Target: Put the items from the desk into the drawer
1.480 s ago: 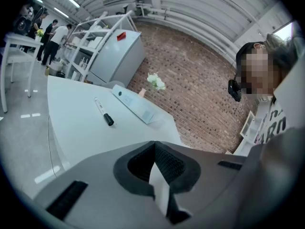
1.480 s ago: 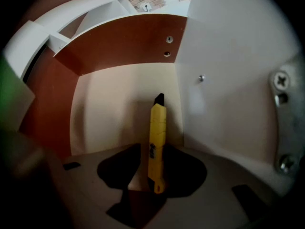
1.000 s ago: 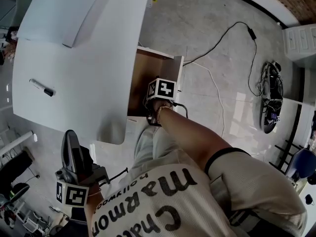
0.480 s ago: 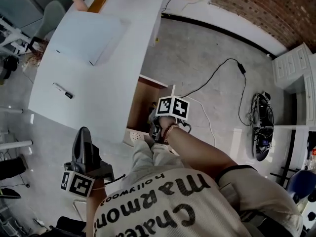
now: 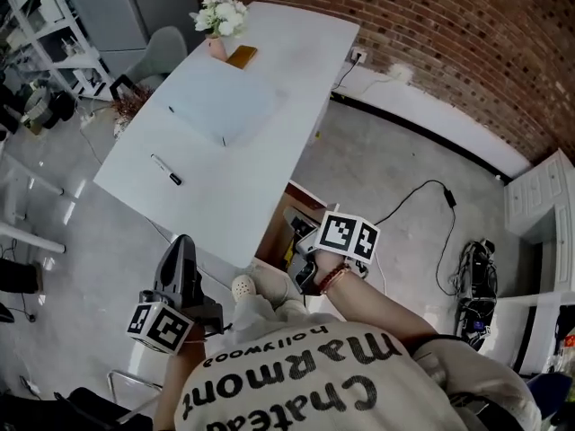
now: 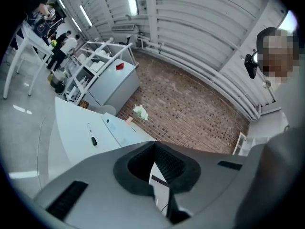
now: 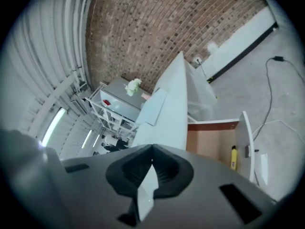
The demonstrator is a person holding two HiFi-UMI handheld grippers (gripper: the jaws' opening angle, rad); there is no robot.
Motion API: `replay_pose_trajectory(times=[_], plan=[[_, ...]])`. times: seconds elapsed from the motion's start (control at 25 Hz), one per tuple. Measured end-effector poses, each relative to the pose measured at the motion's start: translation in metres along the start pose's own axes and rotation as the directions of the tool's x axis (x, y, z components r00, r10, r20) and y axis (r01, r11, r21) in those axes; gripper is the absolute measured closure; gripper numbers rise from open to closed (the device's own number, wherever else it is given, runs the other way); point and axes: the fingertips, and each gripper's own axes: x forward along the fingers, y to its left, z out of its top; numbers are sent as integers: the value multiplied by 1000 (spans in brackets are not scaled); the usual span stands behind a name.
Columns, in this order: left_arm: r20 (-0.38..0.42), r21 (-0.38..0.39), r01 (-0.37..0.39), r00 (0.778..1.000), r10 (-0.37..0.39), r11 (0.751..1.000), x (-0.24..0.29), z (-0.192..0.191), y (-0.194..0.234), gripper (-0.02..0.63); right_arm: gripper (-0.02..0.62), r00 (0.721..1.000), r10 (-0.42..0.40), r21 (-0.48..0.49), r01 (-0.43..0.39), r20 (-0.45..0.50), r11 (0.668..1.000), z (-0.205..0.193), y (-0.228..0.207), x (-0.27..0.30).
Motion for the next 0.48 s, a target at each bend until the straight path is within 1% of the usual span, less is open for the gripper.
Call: replay_pose_trajectory(times=[0.12,0.28,0.36,0.48], plan=[[21,-21,-4,1000,4,1000,-5,12,12,604,592,997,82,-100,-80,11,992,-3,46,7],[30,-27,51,998,-51,998,0,30,25,604,592,992,129,-203,-127,-6,971,-20,93,27],[22,-22,79,997,-78,997,1,43,36,604,592,989,145,-222,-139,13,965,-25,112,40],[-3,-3,102,995,-102,995,-1,68,62,604,592,982,171,-198,-154,77,968,-28,137,64]])
